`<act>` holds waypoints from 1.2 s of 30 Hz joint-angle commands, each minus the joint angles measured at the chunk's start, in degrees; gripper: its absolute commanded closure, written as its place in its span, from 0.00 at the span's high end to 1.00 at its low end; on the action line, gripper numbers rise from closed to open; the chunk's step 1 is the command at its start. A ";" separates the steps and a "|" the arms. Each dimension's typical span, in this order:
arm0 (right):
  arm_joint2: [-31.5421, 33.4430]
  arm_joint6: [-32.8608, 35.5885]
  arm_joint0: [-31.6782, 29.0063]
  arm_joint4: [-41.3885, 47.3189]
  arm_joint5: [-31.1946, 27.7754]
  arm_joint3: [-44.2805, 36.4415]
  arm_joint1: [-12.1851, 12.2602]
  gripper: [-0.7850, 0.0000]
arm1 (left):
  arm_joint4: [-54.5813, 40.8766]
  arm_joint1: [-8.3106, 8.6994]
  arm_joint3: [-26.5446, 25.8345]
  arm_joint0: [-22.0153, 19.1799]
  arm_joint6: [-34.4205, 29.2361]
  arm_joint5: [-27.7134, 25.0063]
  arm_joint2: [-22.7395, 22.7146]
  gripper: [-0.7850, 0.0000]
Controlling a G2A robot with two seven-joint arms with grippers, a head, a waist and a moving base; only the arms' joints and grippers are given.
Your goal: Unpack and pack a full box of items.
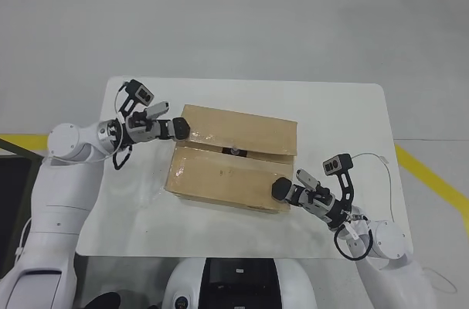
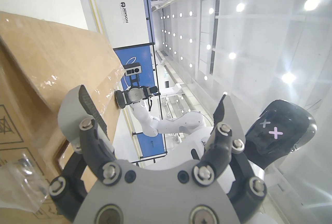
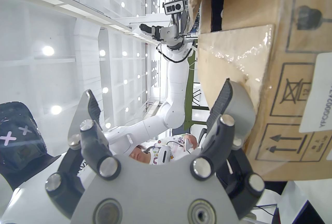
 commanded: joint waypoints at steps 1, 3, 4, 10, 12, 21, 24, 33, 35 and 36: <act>-0.03 -0.64 0.60 -0.50 0.01 -1.11 -0.01 1.00 | 0.71 0.20 -0.53 0.46 -0.65 -0.05 -0.15 1.00; 0.05 -0.96 1.21 -0.11 0.02 -1.52 -0.02 1.00 | 1.13 0.36 -0.97 0.80 -0.83 0.04 -0.33 1.00; 0.05 -1.07 1.55 0.57 -0.06 -1.59 -0.06 1.00 | 1.33 0.43 -1.19 0.98 -0.86 0.05 -0.40 1.00; -0.16 -1.34 4.41 1.86 -0.29 -0.97 -0.18 1.00 | 3.12 0.87 -2.11 1.85 -1.30 -0.21 -0.56 1.00; -0.22 -1.73 5.59 1.73 -0.61 -0.25 -0.23 1.00 | 3.56 1.01 -2.31 2.15 -1.27 -0.21 -0.69 1.00; -1.68 -1.09 11.33 5.02 -0.64 8.35 -0.67 1.00 | 4.08 1.52 -3.37 3.21 -0.74 -0.04 -1.24 1.00; -1.49 0.34 12.13 5.34 -0.16 10.34 -0.60 1.00 | 3.95 1.63 -3.51 3.50 -0.33 0.06 -1.34 1.00; 0.44 4.89 12.22 5.23 3.97 10.92 0.06 1.00 | 3.75 2.23 -3.85 4.26 4.05 -2.57 -4.40 1.00; 0.53 5.00 12.25 4.57 4.68 11.15 0.16 1.00 | 3.66 2.31 -3.78 4.33 4.53 -2.85 -4.92 1.00; 0.51 4.93 12.36 4.48 4.87 11.26 0.17 1.00 | 3.66 2.31 -3.78 4.33 4.53 -2.85 -4.92 1.00</act>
